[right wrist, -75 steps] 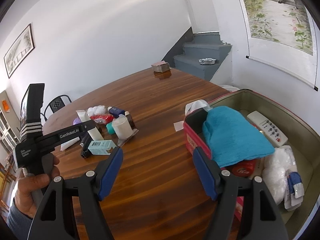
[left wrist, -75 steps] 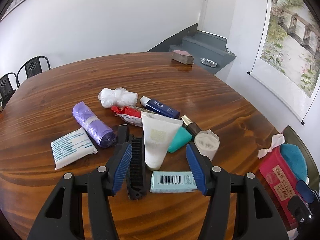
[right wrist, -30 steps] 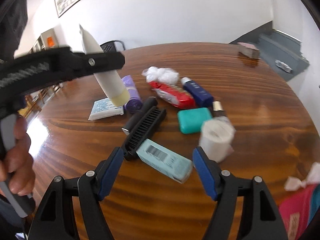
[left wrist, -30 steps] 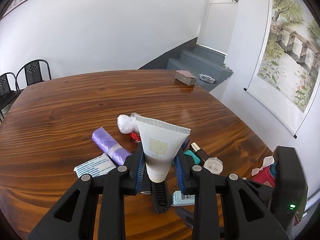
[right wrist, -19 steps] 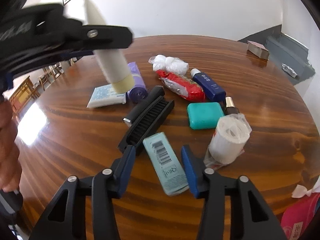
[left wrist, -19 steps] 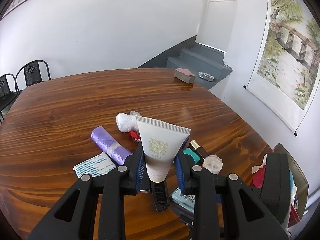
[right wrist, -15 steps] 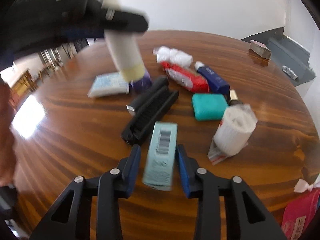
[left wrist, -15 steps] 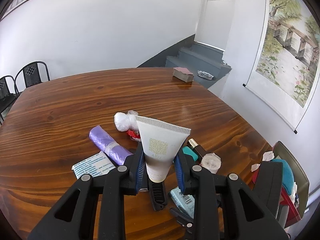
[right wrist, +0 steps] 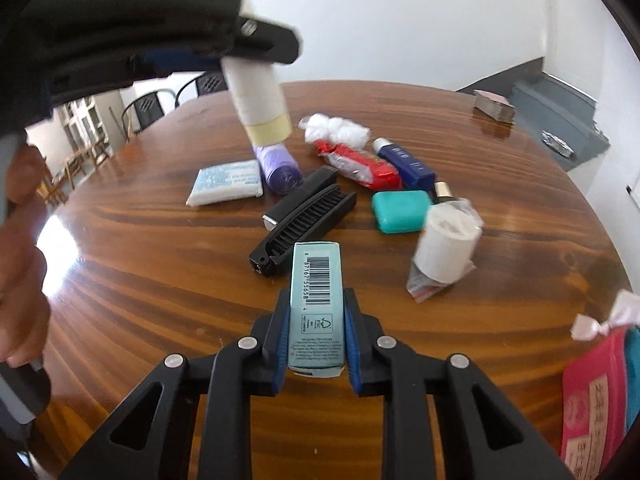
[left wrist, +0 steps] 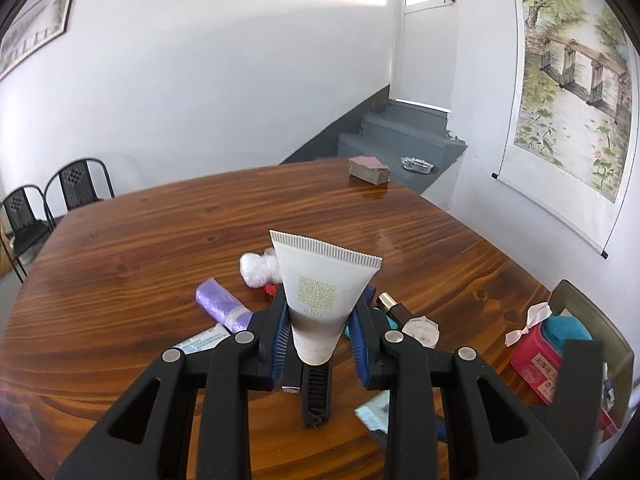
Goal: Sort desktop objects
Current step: 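Carry the tube and box into the red tin and open both grippers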
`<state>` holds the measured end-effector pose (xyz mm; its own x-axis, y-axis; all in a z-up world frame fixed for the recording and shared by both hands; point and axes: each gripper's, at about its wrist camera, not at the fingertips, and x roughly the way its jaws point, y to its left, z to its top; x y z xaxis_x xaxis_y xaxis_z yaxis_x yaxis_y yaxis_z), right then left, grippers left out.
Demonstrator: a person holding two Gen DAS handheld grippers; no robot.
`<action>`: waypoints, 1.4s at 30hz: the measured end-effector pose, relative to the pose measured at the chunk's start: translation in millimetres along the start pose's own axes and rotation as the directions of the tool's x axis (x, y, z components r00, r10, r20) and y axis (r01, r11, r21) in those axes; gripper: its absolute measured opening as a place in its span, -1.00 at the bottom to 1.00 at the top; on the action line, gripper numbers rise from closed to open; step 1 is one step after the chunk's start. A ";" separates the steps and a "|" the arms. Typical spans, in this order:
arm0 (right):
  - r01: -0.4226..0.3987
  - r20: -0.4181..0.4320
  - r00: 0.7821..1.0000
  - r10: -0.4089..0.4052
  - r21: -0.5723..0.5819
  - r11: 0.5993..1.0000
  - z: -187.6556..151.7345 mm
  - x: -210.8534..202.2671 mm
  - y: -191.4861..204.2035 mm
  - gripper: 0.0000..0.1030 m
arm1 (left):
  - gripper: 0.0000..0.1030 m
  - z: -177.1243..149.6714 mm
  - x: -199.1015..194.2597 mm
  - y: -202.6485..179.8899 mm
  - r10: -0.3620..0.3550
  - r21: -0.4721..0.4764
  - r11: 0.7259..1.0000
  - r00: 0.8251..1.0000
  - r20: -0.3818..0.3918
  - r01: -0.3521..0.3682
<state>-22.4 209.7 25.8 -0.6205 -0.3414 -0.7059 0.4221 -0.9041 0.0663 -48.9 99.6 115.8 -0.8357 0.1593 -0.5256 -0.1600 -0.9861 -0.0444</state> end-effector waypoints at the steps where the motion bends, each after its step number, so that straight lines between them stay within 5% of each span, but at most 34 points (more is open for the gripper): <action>1: 0.007 0.010 1.000 -0.007 0.014 1.000 -1.4 -5.1 -1.6 -0.49 | -0.42 0.4 -1.6 -2.0 0.002 0.007 1.000 1.000 0.007 -0.003; 10: 0.096 0.105 0.988 -0.117 0.185 0.978 -21.3 -60.7 -38.6 -0.49 | -0.42 -3.0 -9.5 -21.0 -0.013 0.062 0.998 0.999 0.031 0.011; 19: 0.226 0.192 0.936 -0.296 0.320 0.920 -42.4 -127.9 -79.7 -0.49 | -0.42 -13.5 -20.4 -53.6 -0.039 0.133 0.991 0.998 0.040 0.033; 30: 0.316 0.196 0.879 -0.434 0.443 0.839 -73.3 -170.1 -124.5 -0.49 | -0.42 -26.0 -28.0 -111.0 -0.118 0.202 0.973 0.993 0.011 0.114; 42: 0.341 0.184 0.857 -0.481 0.497 0.798 -103.1 -191.1 -148.9 -0.49 | -0.42 -33.9 -32.5 -180.4 -0.202 0.282 0.939 0.979 -0.018 0.199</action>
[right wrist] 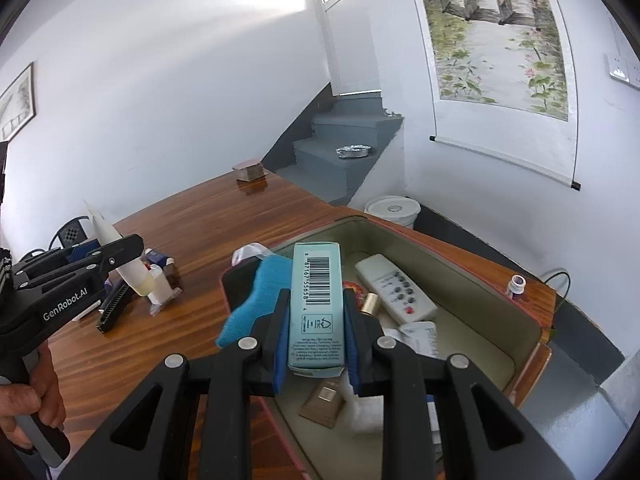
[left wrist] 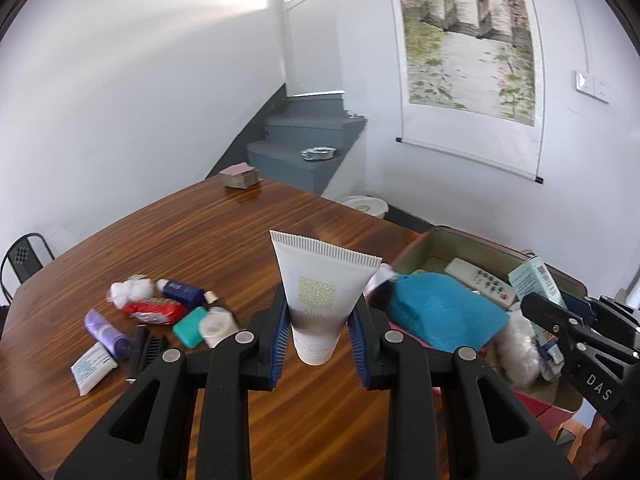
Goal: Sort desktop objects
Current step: 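Carry the tube and box into the red tin and open both grippers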
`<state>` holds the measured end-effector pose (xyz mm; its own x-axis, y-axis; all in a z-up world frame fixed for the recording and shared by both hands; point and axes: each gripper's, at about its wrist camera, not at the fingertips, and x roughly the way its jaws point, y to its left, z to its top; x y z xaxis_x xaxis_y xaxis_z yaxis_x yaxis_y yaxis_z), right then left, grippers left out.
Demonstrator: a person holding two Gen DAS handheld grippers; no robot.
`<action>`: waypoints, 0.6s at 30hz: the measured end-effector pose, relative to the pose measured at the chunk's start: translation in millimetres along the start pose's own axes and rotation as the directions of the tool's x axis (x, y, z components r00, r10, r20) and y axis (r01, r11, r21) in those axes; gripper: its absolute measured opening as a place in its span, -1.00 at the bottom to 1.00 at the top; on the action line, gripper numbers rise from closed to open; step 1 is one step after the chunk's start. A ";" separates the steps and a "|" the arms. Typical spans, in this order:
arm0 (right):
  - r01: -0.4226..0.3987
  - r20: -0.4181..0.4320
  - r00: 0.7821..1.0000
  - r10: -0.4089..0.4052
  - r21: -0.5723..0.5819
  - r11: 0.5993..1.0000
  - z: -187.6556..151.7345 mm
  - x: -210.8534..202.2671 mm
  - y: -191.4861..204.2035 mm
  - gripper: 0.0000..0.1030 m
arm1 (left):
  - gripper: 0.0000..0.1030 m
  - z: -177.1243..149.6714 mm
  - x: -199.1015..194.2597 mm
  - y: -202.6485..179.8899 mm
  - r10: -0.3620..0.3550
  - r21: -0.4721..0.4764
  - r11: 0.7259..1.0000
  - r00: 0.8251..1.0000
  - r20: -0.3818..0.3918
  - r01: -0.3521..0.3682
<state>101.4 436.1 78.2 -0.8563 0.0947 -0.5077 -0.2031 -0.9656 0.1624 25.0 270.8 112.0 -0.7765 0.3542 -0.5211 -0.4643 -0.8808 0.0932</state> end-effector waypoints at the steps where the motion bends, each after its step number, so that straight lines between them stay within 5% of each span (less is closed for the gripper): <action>1: 0.002 0.000 1.000 -0.002 0.006 1.000 -0.4 -0.3 -3.0 -0.49 | -0.42 0.8 1.1 -3.5 -0.004 0.005 1.000 1.000 -0.001 0.004; 18: 0.028 0.011 1.000 -0.029 0.062 0.998 -3.9 -5.6 -34.0 -0.49 | -0.42 7.3 19.6 -54.2 -0.066 0.061 0.996 0.997 -0.026 0.067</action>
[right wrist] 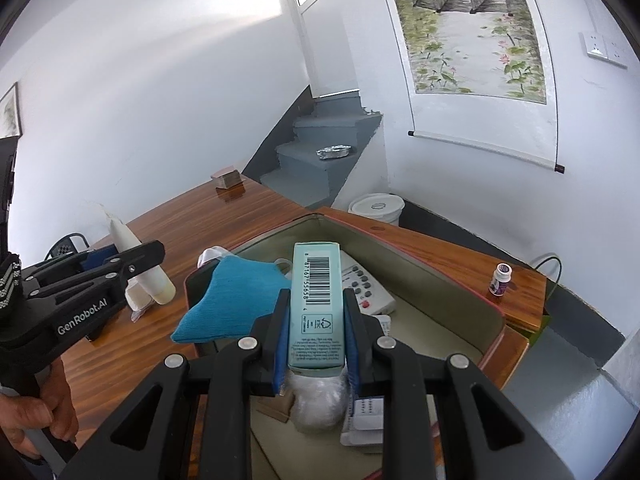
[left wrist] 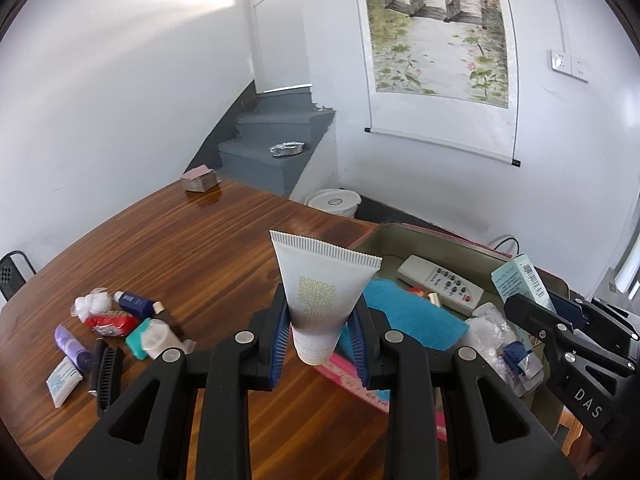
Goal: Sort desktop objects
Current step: 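Carry the tube and box into the red tin and open both grippers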
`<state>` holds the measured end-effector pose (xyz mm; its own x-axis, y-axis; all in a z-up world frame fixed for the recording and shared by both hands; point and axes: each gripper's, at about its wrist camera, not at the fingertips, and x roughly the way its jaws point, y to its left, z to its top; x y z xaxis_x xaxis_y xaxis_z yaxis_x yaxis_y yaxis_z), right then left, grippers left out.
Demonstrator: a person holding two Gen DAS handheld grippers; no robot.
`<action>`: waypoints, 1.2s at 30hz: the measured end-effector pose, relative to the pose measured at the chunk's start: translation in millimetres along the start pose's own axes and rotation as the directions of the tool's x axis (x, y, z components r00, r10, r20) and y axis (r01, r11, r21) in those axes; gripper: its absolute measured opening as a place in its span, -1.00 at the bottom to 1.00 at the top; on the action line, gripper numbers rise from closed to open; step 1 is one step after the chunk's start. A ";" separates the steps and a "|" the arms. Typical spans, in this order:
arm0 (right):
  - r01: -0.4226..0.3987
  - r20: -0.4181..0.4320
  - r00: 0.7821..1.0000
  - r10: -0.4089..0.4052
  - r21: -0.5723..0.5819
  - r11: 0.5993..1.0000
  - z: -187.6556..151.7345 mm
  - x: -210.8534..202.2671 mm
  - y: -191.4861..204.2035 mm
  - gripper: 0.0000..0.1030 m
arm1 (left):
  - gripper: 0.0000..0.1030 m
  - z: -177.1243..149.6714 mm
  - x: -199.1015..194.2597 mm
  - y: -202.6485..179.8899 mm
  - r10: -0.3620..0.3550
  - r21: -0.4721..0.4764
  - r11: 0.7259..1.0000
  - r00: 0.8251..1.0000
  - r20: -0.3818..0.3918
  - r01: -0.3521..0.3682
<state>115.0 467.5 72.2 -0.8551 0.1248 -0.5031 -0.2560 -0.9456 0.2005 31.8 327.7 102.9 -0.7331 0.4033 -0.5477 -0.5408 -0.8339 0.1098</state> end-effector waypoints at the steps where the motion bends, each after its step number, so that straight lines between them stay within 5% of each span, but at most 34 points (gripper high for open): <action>1: 0.001 -0.002 1.000 -0.001 0.004 1.000 -0.2 0.2 -2.3 -0.49 | -0.42 0.4 1.0 -2.7 -0.004 0.004 1.000 1.000 -0.001 0.004; 14: 0.020 -0.026 0.999 -0.019 0.044 0.999 -3.5 8.3 -23.5 -0.48 | -0.41 17.2 20.6 -42.3 -0.065 0.041 0.997 0.998 -0.008 0.065; 16: 0.021 -0.035 0.999 -0.019 0.053 0.998 -4.4 10.5 -26.1 -0.48 | -0.32 18.0 24.4 -45.5 -0.087 0.044 0.995 0.996 -0.025 0.089; 18: 0.023 -0.036 0.999 -0.020 0.064 0.998 -4.5 12.0 -29.0 -0.46 | 0.09 17.2 23.5 -48.0 -0.110 0.047 0.993 0.994 -0.020 0.111; 21: 0.030 -0.034 0.999 -0.028 0.076 0.997 -4.7 11.1 -32.9 -0.38 | 0.29 15.1 15.8 -51.9 -0.106 0.073 0.992 0.994 0.022 0.105; 26: 0.034 -0.027 0.999 -0.032 0.090 0.995 -5.1 8.1 -32.7 -0.08 | 0.31 14.6 12.3 -52.2 -0.075 0.099 0.993 0.997 0.037 0.071; 36: 0.022 -0.023 1.000 -0.021 0.057 0.998 -5.1 4.9 -13.1 -0.01 | 0.31 9.2 7.4 -25.1 -0.014 0.056 0.998 1.000 0.024 0.012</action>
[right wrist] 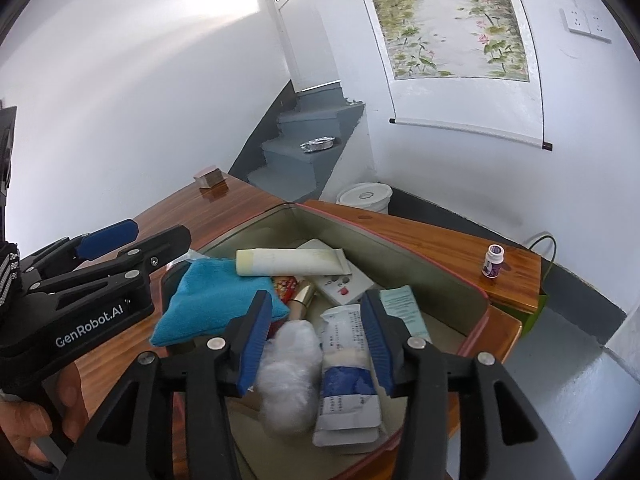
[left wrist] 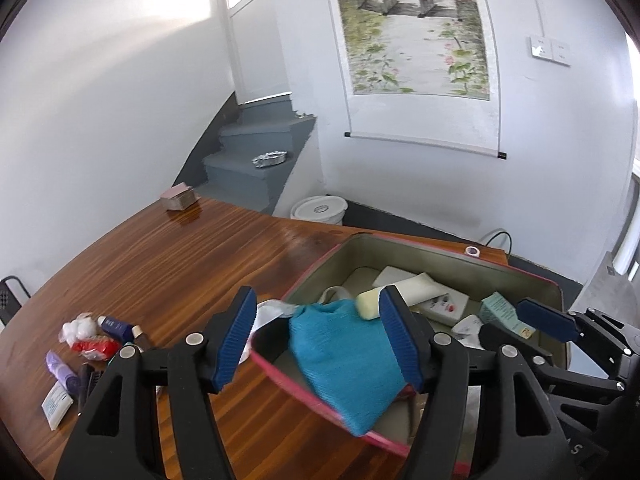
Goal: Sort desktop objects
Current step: 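Carry the tube and box into the red tin and open both grippers, then move both open grippers back over the remaining table items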
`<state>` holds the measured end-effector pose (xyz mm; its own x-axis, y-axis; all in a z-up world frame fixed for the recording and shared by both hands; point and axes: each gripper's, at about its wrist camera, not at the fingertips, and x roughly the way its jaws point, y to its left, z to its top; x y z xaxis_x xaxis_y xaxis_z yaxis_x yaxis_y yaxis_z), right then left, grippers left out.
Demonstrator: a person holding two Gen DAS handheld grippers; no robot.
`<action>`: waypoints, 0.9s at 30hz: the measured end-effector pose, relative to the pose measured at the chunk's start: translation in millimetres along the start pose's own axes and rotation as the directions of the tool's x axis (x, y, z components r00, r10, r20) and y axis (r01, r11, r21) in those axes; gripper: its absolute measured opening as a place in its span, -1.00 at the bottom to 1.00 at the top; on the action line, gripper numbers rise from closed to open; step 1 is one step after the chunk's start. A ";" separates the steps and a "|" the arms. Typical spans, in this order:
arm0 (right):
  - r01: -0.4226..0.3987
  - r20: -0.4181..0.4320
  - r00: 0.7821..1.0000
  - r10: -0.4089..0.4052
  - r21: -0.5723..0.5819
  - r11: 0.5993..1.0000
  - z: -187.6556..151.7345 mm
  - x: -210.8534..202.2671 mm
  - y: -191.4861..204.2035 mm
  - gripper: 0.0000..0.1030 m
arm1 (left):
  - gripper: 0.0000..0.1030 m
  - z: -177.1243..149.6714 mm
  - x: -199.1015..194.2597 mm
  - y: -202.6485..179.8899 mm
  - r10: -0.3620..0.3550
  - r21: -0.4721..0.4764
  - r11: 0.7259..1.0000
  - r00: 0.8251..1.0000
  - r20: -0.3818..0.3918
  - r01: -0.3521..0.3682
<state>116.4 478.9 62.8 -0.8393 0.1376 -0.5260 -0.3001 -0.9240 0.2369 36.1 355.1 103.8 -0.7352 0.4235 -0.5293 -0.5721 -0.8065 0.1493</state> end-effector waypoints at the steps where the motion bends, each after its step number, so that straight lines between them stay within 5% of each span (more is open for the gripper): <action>1: -0.001 0.000 1.000 0.001 -0.003 1.000 -0.1 -0.5 2.5 0.00 | 0.31 -1.0 -0.9 4.4 0.007 -0.008 1.000 1.000 -0.002 -0.007; 27: -0.105 -0.024 0.994 0.102 -0.143 0.984 -1.5 6.4 92.5 0.03 | 0.31 -34.7 -28.8 119.8 0.185 -0.175 0.966 0.981 -0.053 -0.192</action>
<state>83.9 393.8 80.1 -0.8546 0.0337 -0.5183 -0.1424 -0.9748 0.1714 1.4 232.0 107.9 -0.8080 0.2442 -0.5362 -0.3477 -0.9323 0.0993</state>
